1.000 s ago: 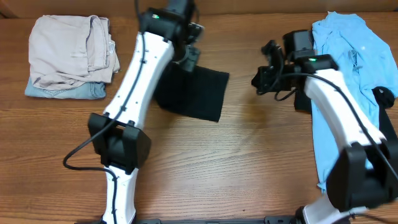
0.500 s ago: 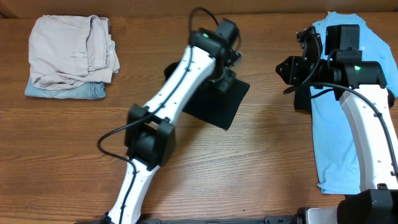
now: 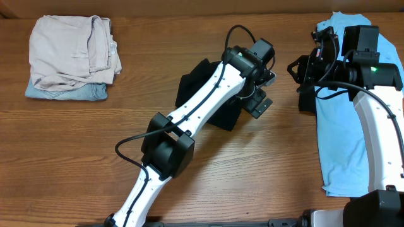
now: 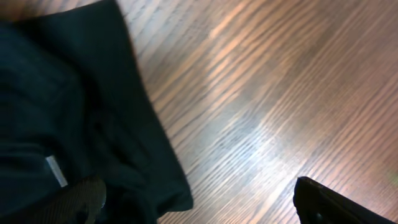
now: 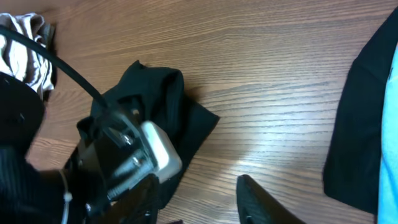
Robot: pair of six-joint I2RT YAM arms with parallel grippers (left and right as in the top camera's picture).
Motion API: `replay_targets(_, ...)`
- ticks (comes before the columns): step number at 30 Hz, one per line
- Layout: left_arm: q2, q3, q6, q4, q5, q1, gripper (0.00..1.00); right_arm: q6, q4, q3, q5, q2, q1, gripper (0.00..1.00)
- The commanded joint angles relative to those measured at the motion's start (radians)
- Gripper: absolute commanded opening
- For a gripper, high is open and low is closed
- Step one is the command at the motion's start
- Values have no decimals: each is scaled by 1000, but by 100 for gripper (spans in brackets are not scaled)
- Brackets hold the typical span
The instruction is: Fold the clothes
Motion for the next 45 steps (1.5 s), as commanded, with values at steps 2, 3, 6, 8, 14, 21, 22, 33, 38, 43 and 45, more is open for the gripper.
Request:
replay_targets(2,-8,107,-14,-35,10,68,100,-3,5,18,-6,-8,-6,47)
replay_targets(3,-8,142,-14,-51,10,84,100,-3,5,18,-6,-8,-6,47)
replay_targets(6,-8,277,-35,-95,11,136,100,-2,4,18,-21,-8,-6,50)
replay_targets(8,-8,340,-75,-105,11,171,100,-2,5,18,-65,-6,3,51)
replay_targets(14,-8,422,-193,-111,11,311,100,65,35,16,-95,8,107,54)
replay_targets(21,-6,420,-220,-140,10,478,100,368,129,16,103,92,357,57)
replay_targets(22,-6,420,-220,-146,8,495,100,393,139,16,121,109,390,57)
replay_targets(33,-5,416,-212,-187,3,600,100,530,224,16,303,290,659,42)
replay_targets(38,-4,416,-211,-187,-23,600,100,530,238,16,309,336,673,29)
replay_targets(43,-4,416,-211,-186,-23,600,100,529,237,16,310,359,673,15)
replay_targets(45,-3,415,-211,-186,-23,600,100,529,237,16,311,360,673,10)
